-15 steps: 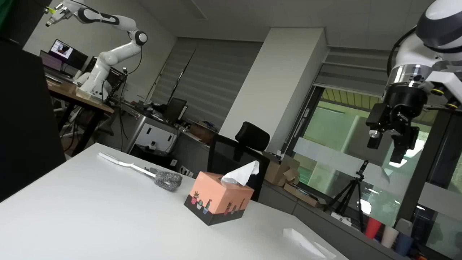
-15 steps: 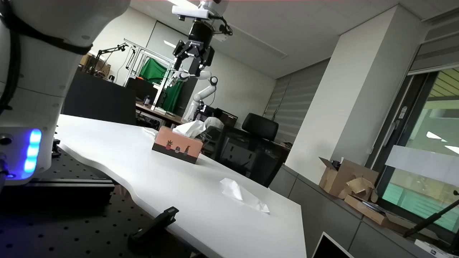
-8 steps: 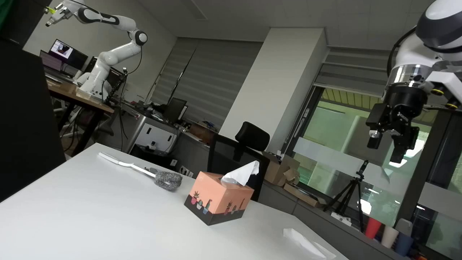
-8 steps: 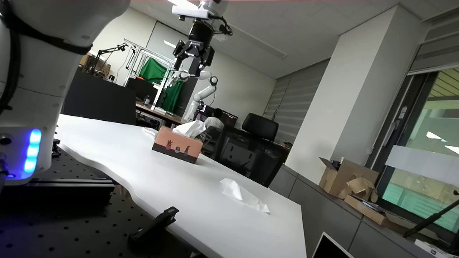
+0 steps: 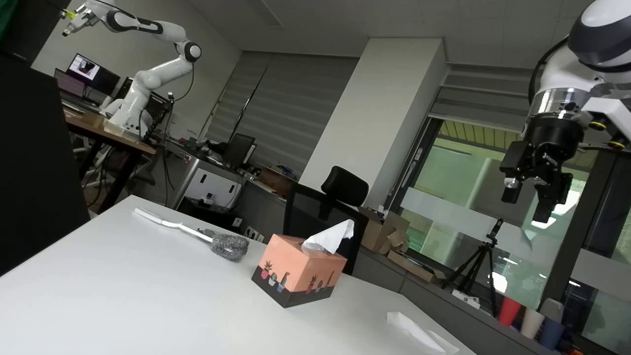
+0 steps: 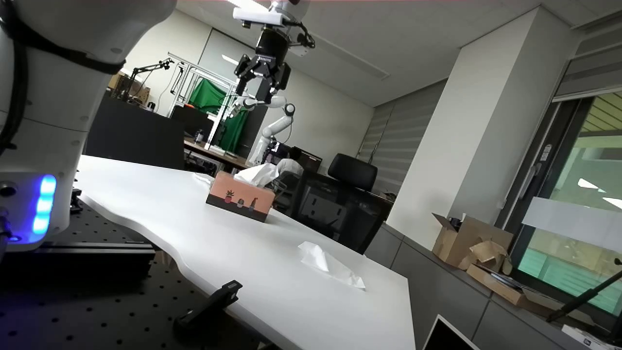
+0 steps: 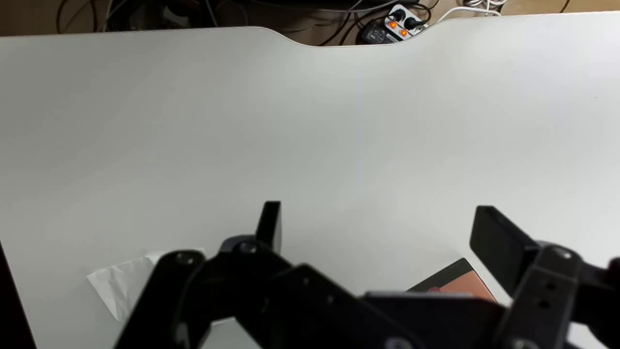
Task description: Take a tissue from the box and place it on the table
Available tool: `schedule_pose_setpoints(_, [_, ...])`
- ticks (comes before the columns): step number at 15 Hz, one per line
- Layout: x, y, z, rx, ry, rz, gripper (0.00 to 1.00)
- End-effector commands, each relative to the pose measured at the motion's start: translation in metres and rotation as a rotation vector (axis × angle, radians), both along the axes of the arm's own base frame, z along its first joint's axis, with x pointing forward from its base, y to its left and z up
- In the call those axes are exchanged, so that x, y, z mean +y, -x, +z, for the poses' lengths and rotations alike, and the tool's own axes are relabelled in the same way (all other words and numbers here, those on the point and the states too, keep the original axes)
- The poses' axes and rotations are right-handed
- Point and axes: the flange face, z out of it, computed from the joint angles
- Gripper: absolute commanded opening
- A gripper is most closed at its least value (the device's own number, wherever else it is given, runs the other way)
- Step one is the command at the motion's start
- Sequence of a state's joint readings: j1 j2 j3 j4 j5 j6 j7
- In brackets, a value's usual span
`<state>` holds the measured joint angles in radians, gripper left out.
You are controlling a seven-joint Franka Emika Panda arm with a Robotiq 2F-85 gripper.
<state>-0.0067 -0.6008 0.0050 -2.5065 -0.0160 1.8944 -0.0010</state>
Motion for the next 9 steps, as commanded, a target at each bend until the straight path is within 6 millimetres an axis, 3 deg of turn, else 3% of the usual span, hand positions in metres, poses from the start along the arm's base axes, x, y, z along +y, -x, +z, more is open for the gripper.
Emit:
schedule_pose_setpoints(1, [-0.003,-0.013,-0.003,-0.031,0.003,-0.027,1.00])
schedule_pose_setpoints(9, [-0.002,-0.102,-0.034,-0.360,-0.104,-0.294,1.00])
